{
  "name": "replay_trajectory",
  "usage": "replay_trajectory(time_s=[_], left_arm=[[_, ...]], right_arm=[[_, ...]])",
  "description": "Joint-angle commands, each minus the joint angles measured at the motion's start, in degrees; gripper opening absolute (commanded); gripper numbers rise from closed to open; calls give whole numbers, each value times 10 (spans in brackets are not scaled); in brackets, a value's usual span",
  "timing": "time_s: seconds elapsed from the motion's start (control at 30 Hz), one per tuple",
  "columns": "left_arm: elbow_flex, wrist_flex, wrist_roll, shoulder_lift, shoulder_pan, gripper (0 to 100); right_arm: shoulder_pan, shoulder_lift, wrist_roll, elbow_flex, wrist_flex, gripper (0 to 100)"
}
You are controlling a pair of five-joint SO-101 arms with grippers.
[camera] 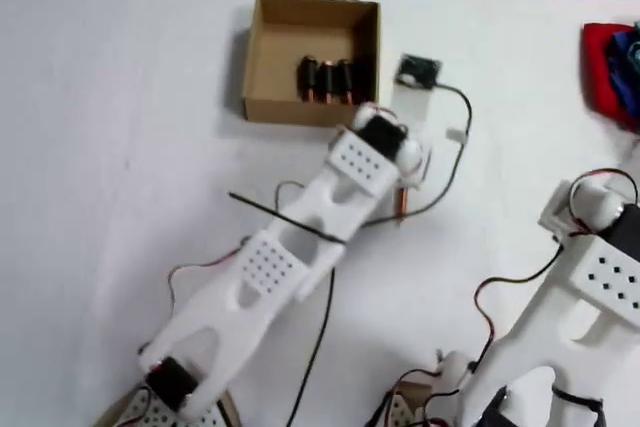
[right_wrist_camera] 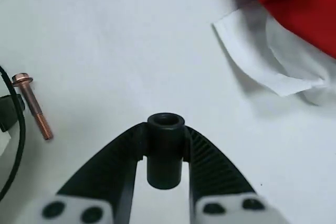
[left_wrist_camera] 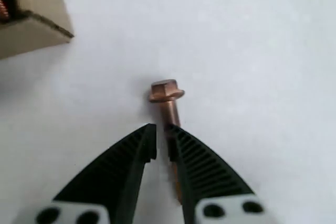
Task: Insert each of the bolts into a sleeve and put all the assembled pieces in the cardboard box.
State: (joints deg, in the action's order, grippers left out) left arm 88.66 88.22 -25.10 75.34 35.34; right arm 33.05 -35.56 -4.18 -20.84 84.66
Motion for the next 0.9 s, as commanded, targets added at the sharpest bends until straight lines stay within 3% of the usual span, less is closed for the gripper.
replay_trajectory(time_s=[0.0, 0.27, 0.47, 0.63, 0.7, 0.87], left_arm=[[71, -4, -5, 24, 20, 72], [65, -38, -5, 44, 11, 75], [53, -20, -5, 44, 7, 196], [27, -21, -4, 43, 5, 203], [21, -21, -4, 43, 6, 187], [21, -21, -3, 44, 4, 19]], right_arm=[[22, -20, -26, 4, -7, 21], [22, -24, -43, 4, -6, 21], [22, -24, -43, 4, -4, 21], [22, -24, -43, 4, -4, 21], [22, -24, -43, 4, -4, 21], [22, -24, -43, 4, -5, 21]])
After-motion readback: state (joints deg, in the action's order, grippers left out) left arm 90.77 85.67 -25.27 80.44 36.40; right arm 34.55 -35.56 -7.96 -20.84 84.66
